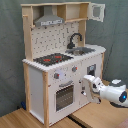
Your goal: Play with the kitchen
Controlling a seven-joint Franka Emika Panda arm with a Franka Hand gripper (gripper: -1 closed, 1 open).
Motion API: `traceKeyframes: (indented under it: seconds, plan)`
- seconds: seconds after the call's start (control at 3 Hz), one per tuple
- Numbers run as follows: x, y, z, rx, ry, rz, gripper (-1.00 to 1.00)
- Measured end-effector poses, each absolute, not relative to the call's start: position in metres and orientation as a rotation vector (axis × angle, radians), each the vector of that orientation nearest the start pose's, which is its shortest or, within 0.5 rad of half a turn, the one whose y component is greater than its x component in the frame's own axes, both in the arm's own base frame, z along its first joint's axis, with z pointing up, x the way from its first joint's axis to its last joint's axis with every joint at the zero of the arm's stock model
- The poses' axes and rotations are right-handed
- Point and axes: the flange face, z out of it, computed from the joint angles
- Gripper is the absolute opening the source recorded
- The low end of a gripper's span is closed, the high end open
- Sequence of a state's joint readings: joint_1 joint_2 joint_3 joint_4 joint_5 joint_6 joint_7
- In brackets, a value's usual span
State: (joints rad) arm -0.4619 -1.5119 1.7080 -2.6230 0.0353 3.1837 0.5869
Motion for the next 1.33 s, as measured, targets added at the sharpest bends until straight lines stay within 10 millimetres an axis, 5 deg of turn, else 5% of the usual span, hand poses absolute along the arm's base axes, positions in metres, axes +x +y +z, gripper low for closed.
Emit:
traceKeyframes:
  seconds: [0.67,1.0,1.33]
  plan:
    - [0.240,0.414,0.260,1.841,0.873,1.647,1.00]
    - [0.262,0.403,0.260,1.895,0.744,1.669,1.00]
    - [0.284,0.412,0.258,1.912,0.715,1.663,1.00]
